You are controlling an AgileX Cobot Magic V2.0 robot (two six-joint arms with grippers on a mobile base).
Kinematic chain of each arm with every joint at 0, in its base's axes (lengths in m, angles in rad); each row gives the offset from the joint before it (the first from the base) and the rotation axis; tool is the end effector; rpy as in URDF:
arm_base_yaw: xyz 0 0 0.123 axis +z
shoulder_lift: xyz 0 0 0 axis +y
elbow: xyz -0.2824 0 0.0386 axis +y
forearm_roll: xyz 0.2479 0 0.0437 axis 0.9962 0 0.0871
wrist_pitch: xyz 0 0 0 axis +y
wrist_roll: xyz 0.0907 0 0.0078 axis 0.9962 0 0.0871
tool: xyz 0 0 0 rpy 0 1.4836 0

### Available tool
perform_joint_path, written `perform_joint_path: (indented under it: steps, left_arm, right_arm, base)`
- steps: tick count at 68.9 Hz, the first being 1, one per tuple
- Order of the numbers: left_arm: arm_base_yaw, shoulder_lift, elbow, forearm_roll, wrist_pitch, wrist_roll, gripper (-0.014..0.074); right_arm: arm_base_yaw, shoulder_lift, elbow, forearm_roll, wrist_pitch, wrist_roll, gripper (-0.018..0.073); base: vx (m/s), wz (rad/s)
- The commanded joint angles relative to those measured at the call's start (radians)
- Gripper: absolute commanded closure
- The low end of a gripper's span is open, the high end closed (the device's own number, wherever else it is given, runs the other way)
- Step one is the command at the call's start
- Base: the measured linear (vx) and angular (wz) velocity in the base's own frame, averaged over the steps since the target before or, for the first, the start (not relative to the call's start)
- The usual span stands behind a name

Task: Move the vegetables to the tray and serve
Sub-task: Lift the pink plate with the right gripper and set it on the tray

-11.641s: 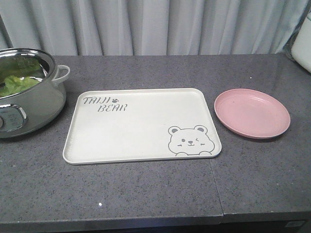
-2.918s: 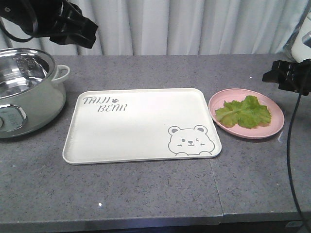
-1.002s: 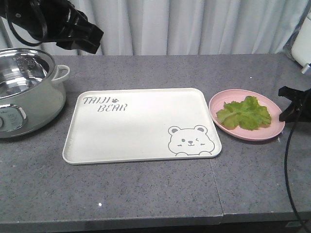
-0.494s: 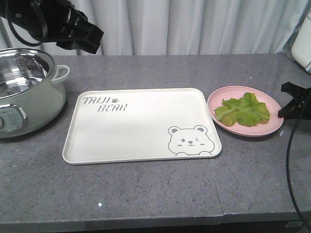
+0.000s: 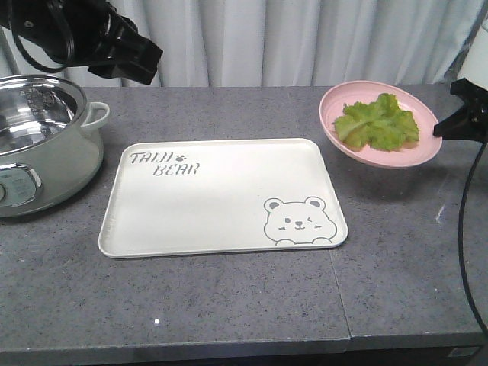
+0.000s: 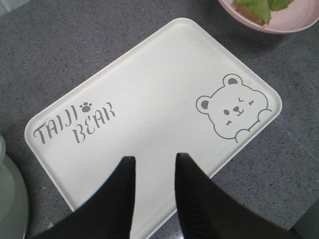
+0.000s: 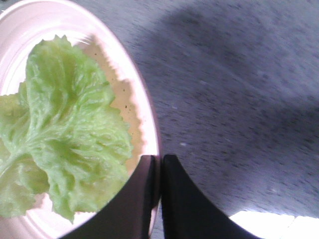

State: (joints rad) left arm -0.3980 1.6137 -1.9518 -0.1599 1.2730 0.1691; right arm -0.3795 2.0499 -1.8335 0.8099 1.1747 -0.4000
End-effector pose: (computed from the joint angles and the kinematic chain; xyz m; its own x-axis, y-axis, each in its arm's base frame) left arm 0.2986 -0.1406 0.4596 -0.6260 0.3935 -0.6733 0.5565 0.8302 -0.0322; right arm 0.4342 -0.1076 0.2833 -0.8499 0.3269 -0.4132 0.0121 0.7961 0.6050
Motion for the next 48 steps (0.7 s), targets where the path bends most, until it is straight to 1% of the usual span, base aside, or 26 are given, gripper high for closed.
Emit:
perform_joint_path:
  steps: [1, 5, 12, 21, 35, 39, 48]
  left_arm:
    - [-0.007, -0.036, -0.026, -0.013, -0.022, -0.010, 0.0407]
    - [-0.007, -0.036, -0.026, -0.013, -0.022, -0.010, 0.0407]
    - [-0.007, -0.036, -0.026, -0.013, -0.022, -0.010, 0.0407]
    - [-0.007, -0.036, -0.026, -0.013, -0.022, -0.010, 0.0407]
    - [-0.007, -0.036, -0.026, -0.013, -0.022, -0.010, 0.0407]
    - [-0.007, -0.036, -0.026, -0.013, -0.022, -0.010, 0.0407]
    - [-0.007, -0.036, -0.026, -0.014, -0.022, -0.010, 0.0407]
  right_arm:
    - [0.036, -0.050, -0.076, 0.096, 0.039, 0.003, 0.0563]
    - [0.071, -0.050, -0.097, 0.095, 0.044, 0.004, 0.0563]
    - [0.162, -0.049, -0.118, 0.092, 0.035, 0.004, 0.0562]
    - [0.291, -0.041, -0.118, 0.085, -0.027, 0.005, 0.0562]
    - [0.456, 0.010, -0.118, 0.077, -0.105, 0.006, 0.0562]
    - [0.496, 0.031, -0.118, 0.058, -0.133, 0.006, 0.0562]
    - [0.560, 0.076, -0.118, -0.003, -0.165, 0.011, 0.0562]
  base:
    - [0.00, 0.00]
    - [0.00, 0.00]
    - [0.00, 0.00]
    - [0.00, 0.00]
    - [0.00, 0.00]
    - [0.00, 0.00]
    - [0.00, 0.00]
